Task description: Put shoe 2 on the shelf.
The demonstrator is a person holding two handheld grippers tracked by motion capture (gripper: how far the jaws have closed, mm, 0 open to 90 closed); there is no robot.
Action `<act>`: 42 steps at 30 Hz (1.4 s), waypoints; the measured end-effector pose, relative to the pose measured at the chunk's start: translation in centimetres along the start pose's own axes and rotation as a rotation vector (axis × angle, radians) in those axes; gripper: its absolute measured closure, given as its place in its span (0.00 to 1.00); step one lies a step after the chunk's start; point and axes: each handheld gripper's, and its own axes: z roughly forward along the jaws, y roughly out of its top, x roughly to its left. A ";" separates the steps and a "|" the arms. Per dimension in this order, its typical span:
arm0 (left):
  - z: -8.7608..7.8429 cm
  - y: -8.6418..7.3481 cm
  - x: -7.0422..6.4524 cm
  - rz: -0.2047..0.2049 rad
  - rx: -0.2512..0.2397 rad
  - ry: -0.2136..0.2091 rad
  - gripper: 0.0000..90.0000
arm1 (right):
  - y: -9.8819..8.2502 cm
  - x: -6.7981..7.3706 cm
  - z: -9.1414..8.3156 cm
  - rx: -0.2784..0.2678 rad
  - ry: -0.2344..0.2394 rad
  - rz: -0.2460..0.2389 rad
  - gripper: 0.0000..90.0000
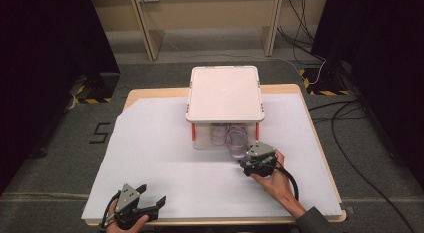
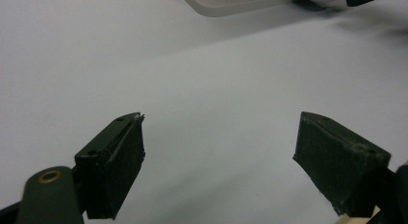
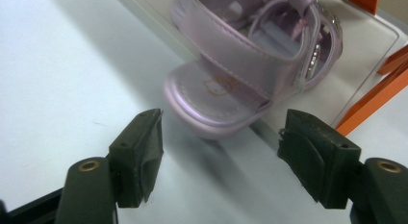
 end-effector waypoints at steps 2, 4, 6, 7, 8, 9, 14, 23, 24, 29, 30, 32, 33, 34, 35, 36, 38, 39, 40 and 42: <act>0.0 0.0 0.0 0.005 0.002 -0.002 0.19 | 0.0 -0.2 0.5 0.010 -0.013 -0.001 0.38; 0.0 0.0 0.0 0.006 0.001 -0.001 0.19 | 0.0 -0.3 0.9 0.007 0.000 0.006 0.38; 0.0 0.0 0.0 0.005 0.002 -0.001 0.19 | 0.1 -0.2 1.1 0.000 0.012 0.005 0.42; 0.0 0.0 0.0 0.003 0.007 -0.001 0.19 | 0.1 -0.1 1.1 0.000 0.009 0.000 0.42; 0.1 0.0 0.0 0.004 0.003 -0.003 0.19 | 0.2 0.0 1.2 0.000 -0.005 -0.013 0.42; 0.1 0.0 -0.1 0.007 0.002 -0.002 0.19 | 0.3 0.0 1.4 -0.001 -0.013 -0.011 0.43; 0.1 0.0 0.0 0.005 0.008 0.000 0.19 | 0.5 -0.9 2.1 0.005 -0.024 0.018 0.44; 0.2 -0.1 -0.1 0.005 0.014 -0.002 0.19 | 1.3 -2.1 3.1 0.006 -0.051 0.047 0.42; 0.2 -0.1 -0.1 0.008 0.019 -0.001 0.19 | 1.4 -2.2 3.3 0.003 -0.053 0.057 0.42; 0.4 -0.1 -0.1 0.006 0.014 -0.003 0.19 | 1.7 -2.8 3.8 0.010 -0.058 0.077 0.41; 0.3 -0.1 -0.1 0.007 0.018 -0.002 0.19 | 1.7 -2.9 3.9 0.010 -0.060 0.079 0.41; 0.3 -0.1 -0.1 0.008 0.018 -0.002 0.19 | 1.8 -3.1 4.0 0.008 -0.062 0.087 0.40; 0.3 -0.1 -0.1 0.008 0.018 -0.002 0.19 | 1.8 -3.1 4.0 0.008 -0.062 0.087 0.40; 0.3 -0.1 -0.1 0.008 0.015 -0.002 0.19 | 1.8 -3.3 4.2 0.009 -0.060 0.092 0.40; 0.3 -0.1 -0.1 0.008 0.015 -0.002 0.19 | 1.8 -3.3 4.2 0.009 -0.060 0.092 0.40; 0.3 -0.1 -0.1 0.005 0.016 -0.003 0.19 | 1.7 -3.4 4.3 0.004 -0.062 0.089 0.40; 0.3 -0.1 -0.1 0.005 0.017 -0.003 0.19 | 1.7 -3.3 4.3 0.003 -0.063 0.092 0.40; 0.3 -0.1 -0.1 0.006 0.016 -0.001 0.19 | 1.7 -3.3 4.3 0.004 -0.065 0.092 0.40; 0.3 -0.1 -0.1 0.008 0.018 -0.001 0.19 | 1.7 -3.3 4.3 0.005 -0.063 0.097 0.40; 0.2 -0.1 -0.1 0.008 0.016 -0.001 0.19 | 1.7 -3.3 4.3 0.002 -0.068 0.101 0.40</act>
